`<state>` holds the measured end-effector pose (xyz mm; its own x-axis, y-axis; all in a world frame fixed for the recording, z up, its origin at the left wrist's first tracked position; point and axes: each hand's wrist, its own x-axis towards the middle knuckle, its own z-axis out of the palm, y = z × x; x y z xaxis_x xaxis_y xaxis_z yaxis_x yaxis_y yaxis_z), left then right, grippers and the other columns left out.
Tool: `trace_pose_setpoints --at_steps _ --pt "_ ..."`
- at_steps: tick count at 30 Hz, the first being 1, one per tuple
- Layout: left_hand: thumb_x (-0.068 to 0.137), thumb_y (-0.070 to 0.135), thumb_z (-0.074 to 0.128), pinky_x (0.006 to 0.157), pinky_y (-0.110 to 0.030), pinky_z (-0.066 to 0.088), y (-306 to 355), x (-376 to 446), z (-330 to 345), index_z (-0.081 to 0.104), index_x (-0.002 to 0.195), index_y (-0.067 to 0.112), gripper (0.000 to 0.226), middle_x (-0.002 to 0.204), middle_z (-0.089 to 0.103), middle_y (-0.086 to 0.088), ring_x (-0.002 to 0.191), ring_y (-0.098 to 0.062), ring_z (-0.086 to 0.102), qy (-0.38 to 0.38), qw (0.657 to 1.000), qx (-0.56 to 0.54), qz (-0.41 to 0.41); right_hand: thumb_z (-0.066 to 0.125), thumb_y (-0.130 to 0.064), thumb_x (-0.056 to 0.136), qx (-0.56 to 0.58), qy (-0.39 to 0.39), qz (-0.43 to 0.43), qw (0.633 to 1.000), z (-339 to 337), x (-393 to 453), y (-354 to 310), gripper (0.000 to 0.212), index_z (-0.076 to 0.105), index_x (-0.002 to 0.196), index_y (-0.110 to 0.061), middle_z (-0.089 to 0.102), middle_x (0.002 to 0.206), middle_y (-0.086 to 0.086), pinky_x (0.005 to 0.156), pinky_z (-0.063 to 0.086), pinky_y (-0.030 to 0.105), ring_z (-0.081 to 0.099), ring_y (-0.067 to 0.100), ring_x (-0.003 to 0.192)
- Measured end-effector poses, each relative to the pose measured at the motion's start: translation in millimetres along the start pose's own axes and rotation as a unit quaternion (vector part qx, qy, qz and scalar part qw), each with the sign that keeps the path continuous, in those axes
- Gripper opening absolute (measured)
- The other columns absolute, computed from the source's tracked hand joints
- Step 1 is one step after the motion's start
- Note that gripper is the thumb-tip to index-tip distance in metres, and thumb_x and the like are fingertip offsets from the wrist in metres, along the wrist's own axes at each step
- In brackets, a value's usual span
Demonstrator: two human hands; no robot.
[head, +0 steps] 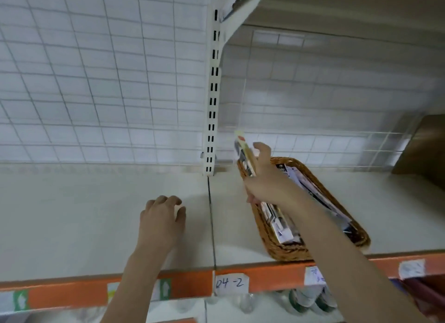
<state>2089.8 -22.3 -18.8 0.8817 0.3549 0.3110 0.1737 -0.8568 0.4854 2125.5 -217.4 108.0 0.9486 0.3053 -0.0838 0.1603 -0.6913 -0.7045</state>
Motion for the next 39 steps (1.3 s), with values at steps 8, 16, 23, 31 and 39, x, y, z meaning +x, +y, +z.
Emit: trace_pose_setpoints --at_steps 8,16,23,31,39 --pt "0.094 0.028 0.045 0.098 -0.037 0.037 59 -11 41 0.054 0.126 0.019 0.035 0.127 0.053 -0.005 0.12 -0.029 0.044 -0.056 0.997 0.058 0.001 0.042 -0.004 0.09 0.098 0.134 0.036 0.985 -70 0 80 0.046 0.033 0.13 -0.025 0.061 0.095 0.012 0.07 0.052 0.034 0.065 0.025 0.082" --pt "0.094 0.028 0.047 0.096 -0.039 0.036 59 -18 46 0.061 0.118 0.015 0.031 0.122 0.055 -0.007 0.116 -0.03 0.047 -0.046 0.995 0.084 -0.005 0.041 -0.013 0.093 -0.009 0.086 0.002 0.996 -67 13 117 0.042 0.04 0.134 -0.013 0.056 0.094 0.007 0.053 0.038 0.026 0.051 0.016 0.068" --pt "0.093 0.026 0.043 0.089 -0.038 0.041 60 -23 43 0.065 0.115 0.014 0.033 0.117 0.062 -0.005 0.108 -0.03 0.054 -0.048 0.993 0.108 0.015 0.025 -0.038 0.101 -0.162 0.0 -0.043 0.986 -40 22 127 0.051 0.024 0.147 -0.017 0.024 0.152 0.012 0.111 0.029 0.042 0.024 0.032 0.14" --pt "0.096 0.024 0.042 0.092 -0.034 0.04 62 -23 44 0.063 0.118 0.017 0.031 0.121 0.06 -0.002 0.111 -0.027 0.052 -0.049 0.992 0.115 0.018 0.031 -0.037 0.099 -0.249 0.162 -0.088 0.951 -31 24 132 0.04 0.057 0.118 -0.014 0.051 0.121 0.011 0.104 0.034 0.039 0.042 0.028 0.117" --pt "0.097 0.026 0.036 0.094 -0.03 0.037 59 -24 44 0.06 0.12 0.02 0.034 0.125 0.056 0.003 0.115 -0.02 0.049 -0.052 0.991 0.119 0.03 0.023 -0.04 0.101 -0.195 0.055 -0.086 0.975 -59 30 117 0.054 0.043 0.059 -0.013 0.038 0.05 -0.001 0.06 0.047 0.032 0.042 0.016 0.047"
